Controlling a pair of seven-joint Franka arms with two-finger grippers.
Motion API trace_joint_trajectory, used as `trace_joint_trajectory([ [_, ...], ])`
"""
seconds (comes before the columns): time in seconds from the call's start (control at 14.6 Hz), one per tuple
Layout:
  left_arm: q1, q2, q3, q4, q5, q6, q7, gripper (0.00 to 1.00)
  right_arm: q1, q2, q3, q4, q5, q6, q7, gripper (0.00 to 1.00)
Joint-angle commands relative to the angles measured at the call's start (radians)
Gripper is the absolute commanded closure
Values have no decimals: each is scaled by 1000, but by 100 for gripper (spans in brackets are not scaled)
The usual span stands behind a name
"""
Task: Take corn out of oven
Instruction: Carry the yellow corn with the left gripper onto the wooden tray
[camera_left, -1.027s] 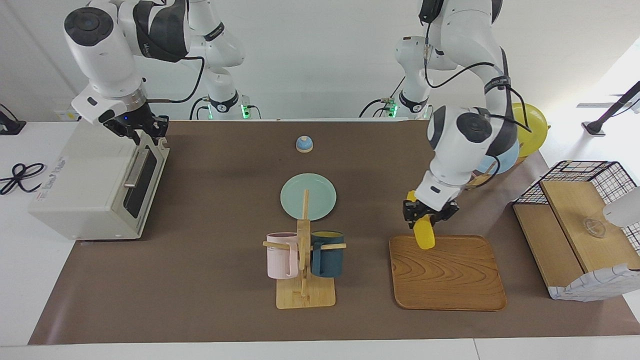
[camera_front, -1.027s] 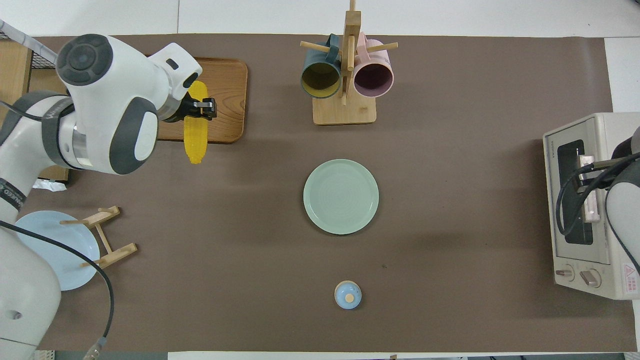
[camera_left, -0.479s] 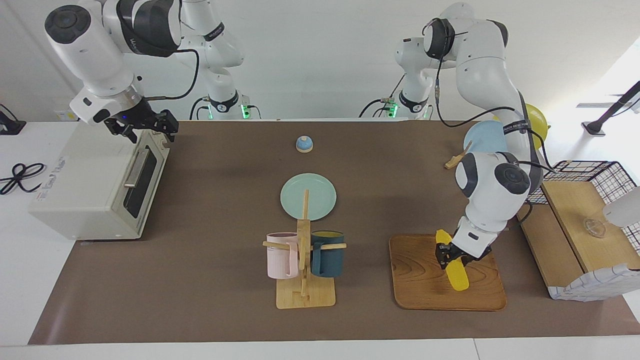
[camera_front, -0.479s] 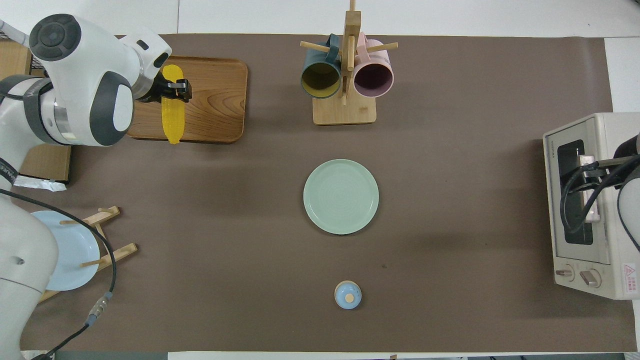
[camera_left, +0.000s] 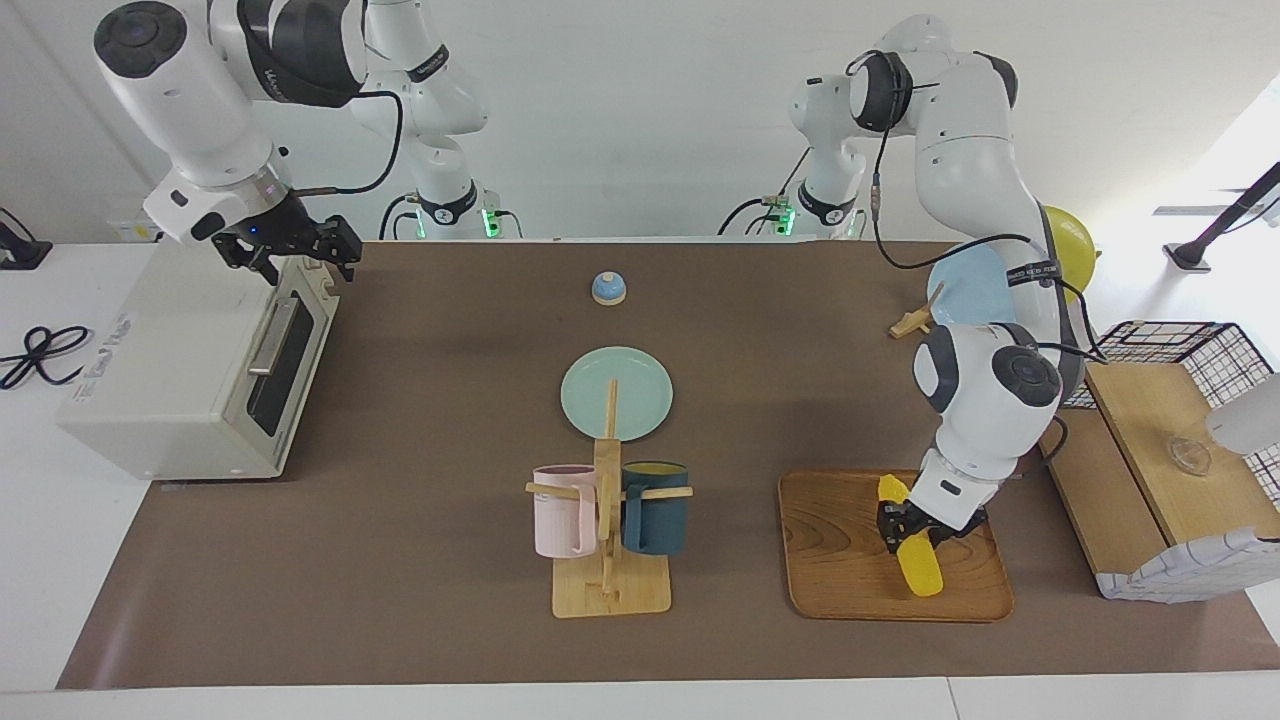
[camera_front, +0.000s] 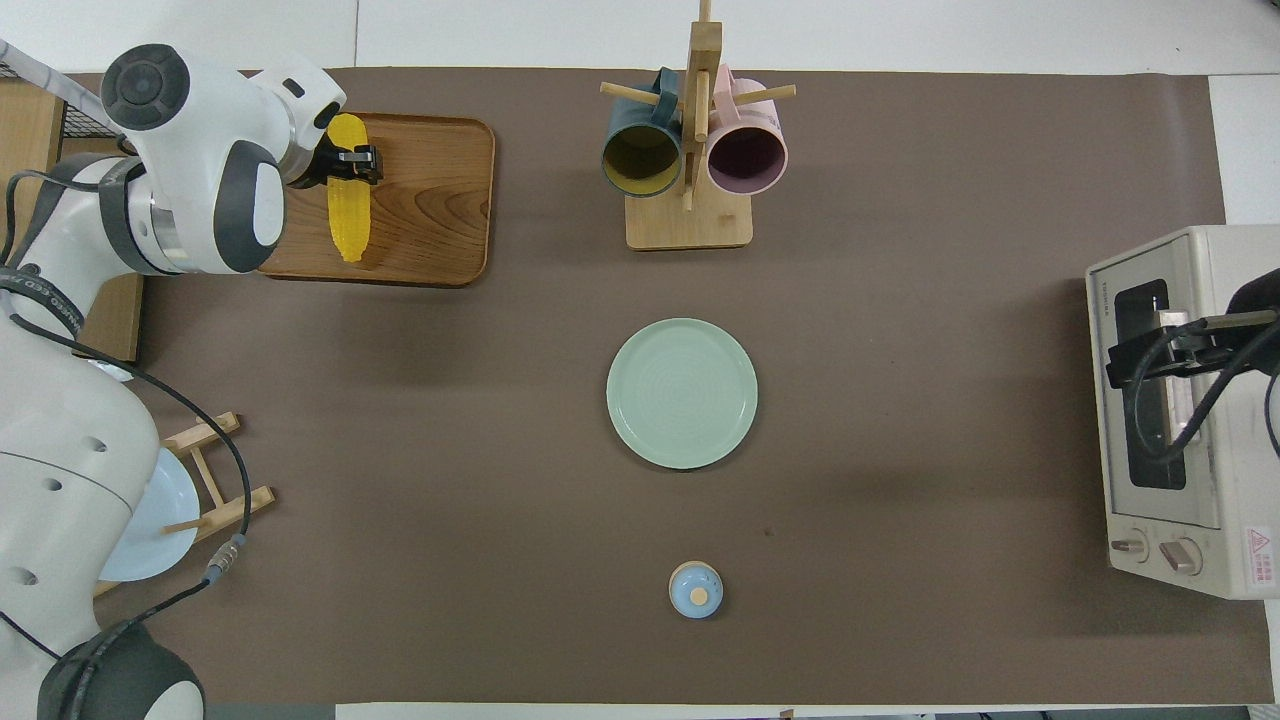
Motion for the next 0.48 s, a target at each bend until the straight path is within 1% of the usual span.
trace_joint_trajectory([
  [0.0,10,7,-6,14,2,3,44,0,6,-8,7,10,25,32,-3,0],
  [0.14,10,-5,-6,16,1,-20,45,0,6,-8,7,5,32,57,0,0],
  [0.27,9,-51,-6,14,-2,-83,43,0,6,-8,7,3,38,66,-1,0],
  [0.41,6,-129,-6,-6,-7,-163,31,0,0,-8,4,5,38,51,-1,0],
])
